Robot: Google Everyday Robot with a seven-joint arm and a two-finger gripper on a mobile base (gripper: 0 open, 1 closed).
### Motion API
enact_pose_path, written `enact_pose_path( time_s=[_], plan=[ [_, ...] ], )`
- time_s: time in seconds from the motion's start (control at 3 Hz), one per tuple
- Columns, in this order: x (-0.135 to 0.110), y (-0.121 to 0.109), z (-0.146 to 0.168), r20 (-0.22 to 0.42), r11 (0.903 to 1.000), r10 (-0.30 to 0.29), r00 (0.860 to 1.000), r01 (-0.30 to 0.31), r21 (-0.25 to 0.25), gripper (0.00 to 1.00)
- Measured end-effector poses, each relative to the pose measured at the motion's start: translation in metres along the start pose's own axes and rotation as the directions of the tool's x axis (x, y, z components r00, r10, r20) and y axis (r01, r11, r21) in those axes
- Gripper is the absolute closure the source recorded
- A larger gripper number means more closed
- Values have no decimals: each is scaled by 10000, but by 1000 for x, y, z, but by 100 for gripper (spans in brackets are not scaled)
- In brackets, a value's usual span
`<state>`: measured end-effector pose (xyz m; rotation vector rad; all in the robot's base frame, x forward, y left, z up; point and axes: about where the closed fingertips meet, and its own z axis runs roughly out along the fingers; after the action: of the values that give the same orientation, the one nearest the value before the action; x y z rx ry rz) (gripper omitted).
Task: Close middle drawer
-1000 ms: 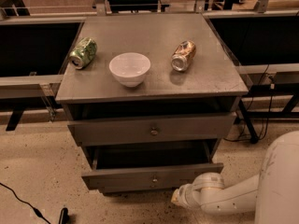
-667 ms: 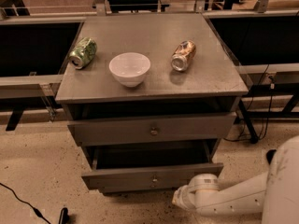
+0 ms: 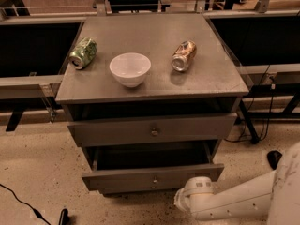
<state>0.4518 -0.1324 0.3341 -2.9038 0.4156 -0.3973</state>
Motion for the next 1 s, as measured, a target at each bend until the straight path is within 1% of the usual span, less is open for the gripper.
enact_pose_path(
  time_s=[0.33, 0.67, 1.0],
  plan=[
    [-5, -2, 2, 176, 9983, -542, 9984, 546, -211, 100],
    [3, -9, 13, 286, 9894, -1348, 9905, 1361, -515, 100],
    [18, -14, 21, 367, 9824, -1812, 9828, 1826, -396, 100]
  ],
)
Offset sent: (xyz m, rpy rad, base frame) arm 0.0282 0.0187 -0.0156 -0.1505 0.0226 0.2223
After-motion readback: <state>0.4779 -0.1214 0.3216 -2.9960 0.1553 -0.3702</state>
